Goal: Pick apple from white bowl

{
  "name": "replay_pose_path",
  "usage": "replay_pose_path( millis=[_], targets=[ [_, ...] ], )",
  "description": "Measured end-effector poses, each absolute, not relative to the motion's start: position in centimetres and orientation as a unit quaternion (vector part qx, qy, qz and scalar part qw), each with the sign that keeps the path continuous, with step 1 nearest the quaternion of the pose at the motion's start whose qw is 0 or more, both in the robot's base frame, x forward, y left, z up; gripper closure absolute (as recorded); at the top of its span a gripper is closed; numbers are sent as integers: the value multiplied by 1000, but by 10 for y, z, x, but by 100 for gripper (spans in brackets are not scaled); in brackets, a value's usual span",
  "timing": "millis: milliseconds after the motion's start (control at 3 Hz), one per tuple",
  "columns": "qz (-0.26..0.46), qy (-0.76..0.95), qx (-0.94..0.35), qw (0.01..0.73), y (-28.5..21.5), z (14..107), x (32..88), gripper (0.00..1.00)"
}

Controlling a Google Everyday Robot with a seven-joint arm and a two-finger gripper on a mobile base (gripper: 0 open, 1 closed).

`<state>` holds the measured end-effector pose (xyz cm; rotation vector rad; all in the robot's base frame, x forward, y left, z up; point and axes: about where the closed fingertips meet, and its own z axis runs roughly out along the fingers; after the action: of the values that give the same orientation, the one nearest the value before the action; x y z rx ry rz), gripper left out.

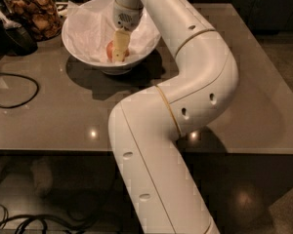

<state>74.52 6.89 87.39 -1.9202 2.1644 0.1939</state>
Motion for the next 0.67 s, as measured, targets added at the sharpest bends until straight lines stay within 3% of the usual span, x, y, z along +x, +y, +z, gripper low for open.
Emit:
replay_pose_path(
  millis=[333,667],
  targets=[
    [60,738,-662,121,70,877,745,21],
    [54,729,-672,122,71,879,745,40]
  ],
)
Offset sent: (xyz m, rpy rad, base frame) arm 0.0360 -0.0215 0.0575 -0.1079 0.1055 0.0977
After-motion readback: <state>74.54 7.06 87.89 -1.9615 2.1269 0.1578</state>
